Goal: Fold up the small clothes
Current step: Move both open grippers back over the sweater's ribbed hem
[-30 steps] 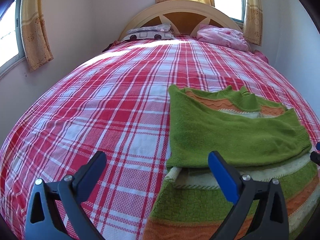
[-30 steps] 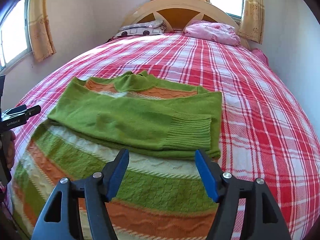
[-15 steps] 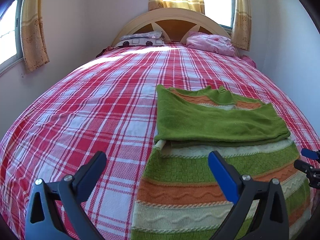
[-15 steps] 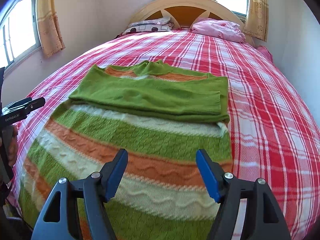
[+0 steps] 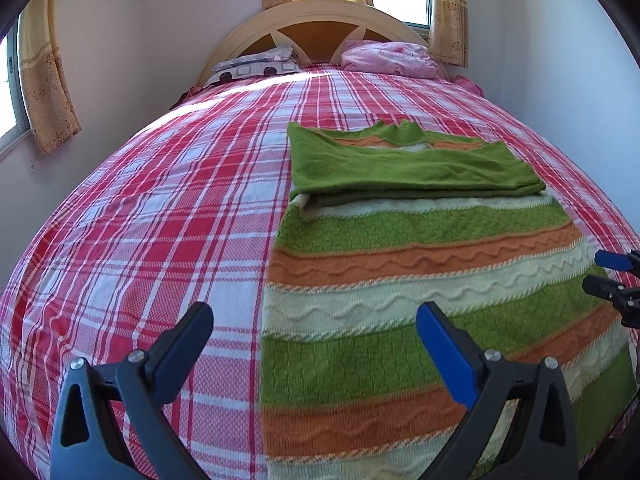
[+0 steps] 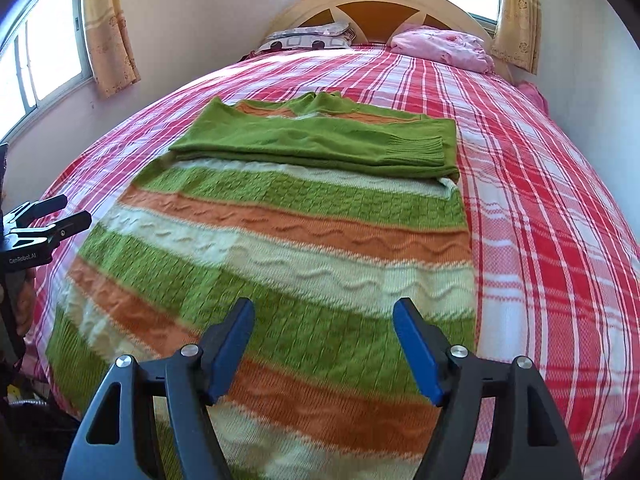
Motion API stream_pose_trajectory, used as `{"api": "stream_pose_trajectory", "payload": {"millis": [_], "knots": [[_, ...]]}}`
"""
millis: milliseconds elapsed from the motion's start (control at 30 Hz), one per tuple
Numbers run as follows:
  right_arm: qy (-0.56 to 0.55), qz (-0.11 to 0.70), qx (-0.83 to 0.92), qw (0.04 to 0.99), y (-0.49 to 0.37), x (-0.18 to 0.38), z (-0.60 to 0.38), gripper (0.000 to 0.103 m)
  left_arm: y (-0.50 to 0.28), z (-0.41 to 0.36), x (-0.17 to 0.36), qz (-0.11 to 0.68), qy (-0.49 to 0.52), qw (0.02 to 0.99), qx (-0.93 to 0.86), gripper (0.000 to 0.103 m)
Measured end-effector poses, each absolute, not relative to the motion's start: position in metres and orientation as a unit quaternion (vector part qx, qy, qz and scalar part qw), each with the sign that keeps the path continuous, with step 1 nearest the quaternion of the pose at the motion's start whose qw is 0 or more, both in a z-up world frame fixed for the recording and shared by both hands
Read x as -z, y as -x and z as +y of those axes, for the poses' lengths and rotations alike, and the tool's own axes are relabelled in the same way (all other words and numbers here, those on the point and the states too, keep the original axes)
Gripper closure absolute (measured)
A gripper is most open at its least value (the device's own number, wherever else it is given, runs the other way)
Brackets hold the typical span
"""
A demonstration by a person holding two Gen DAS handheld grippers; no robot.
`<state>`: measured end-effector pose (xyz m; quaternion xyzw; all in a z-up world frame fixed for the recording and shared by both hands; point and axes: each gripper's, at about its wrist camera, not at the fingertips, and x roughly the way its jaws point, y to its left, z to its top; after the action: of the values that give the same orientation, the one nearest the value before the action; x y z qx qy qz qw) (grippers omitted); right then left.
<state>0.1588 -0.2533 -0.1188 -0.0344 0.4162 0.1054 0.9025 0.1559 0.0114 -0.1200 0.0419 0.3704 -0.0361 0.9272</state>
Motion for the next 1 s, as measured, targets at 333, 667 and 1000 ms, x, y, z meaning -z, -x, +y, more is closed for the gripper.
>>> {"api": "stream_pose_trajectory", "payload": {"millis": [333, 667, 1000], "knots": [[0.034, 0.428, -0.111, 0.896, -0.123, 0.129, -0.249, 0.030, -0.123, 0.017, 0.120, 0.371, -0.042, 0.927, 0.042, 0.000], [0.024, 0.429, -0.106, 0.897, -0.098, 0.129, -0.253, 0.030, -0.097, 0.018, 0.129, 0.389, -0.049, 0.918, 0.053, 0.000], [0.023, 0.445, -0.096, 0.890, -0.067, 0.140, -0.261, 0.030, -0.067, 0.015, 0.143, 0.427, -0.048, 0.899, 0.081, 0.000]]}}
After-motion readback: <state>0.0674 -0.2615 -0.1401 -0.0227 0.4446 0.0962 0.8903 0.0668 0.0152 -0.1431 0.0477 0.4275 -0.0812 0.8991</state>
